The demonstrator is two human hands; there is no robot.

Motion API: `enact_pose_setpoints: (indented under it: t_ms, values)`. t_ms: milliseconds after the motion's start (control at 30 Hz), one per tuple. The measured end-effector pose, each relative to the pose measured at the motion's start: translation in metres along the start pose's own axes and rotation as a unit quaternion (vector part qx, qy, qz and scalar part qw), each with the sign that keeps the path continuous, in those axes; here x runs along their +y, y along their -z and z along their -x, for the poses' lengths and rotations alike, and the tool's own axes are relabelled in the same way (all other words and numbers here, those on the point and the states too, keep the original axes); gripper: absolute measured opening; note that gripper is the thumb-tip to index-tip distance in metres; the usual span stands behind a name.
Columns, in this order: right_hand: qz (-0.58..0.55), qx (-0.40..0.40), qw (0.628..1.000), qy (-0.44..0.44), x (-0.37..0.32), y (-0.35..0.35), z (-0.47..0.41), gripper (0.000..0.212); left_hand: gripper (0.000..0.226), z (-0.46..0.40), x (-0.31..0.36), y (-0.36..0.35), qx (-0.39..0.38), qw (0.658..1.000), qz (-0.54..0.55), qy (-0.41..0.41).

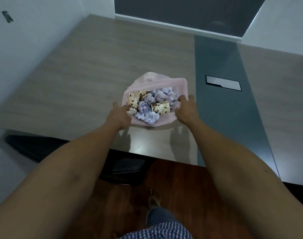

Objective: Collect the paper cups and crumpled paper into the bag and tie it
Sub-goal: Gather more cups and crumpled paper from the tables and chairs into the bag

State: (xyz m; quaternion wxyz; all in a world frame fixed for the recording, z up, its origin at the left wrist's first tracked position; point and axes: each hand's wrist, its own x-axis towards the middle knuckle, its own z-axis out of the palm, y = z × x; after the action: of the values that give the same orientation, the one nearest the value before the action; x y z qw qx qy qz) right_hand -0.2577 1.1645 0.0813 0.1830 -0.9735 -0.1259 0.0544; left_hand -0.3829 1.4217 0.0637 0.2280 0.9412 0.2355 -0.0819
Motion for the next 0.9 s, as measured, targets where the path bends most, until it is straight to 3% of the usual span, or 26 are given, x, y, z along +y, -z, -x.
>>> enact_pose_setpoints:
  t_ms: [133,233,400,533,667,900]
  values:
    - [-0.065,-0.018,0.997,-0.045,0.018,-0.011,-0.047,0.046,0.051,-0.043,0.004,-0.017,-0.004,0.999,0.022,0.034]
    - [-0.109,-0.034,0.993,-0.032,0.025,-0.018,-0.071,0.048,0.061,-0.066,0.001,-0.029,0.013,0.998,0.052,0.035]
    - [-0.137,-0.008,0.991,0.009,0.011,-0.011,-0.097,0.042,0.057,-0.075,0.018,-0.023,0.121,0.988,0.089,0.031]
    - [-0.128,0.019,0.990,0.063,-0.022,0.014,-0.123,0.049,0.055,-0.081,0.034,0.014,0.183,0.978,0.098,0.023]
    - [-0.099,-0.003,0.986,0.136,-0.064,0.044,-0.144,0.064,0.075,-0.082,0.040,0.064,0.178,0.978,0.100,0.043]
    - [-0.050,-0.050,0.973,0.219,-0.161,0.079,-0.154,0.071,0.083,-0.036,-0.019,0.151,0.215,0.967,0.071,0.113]
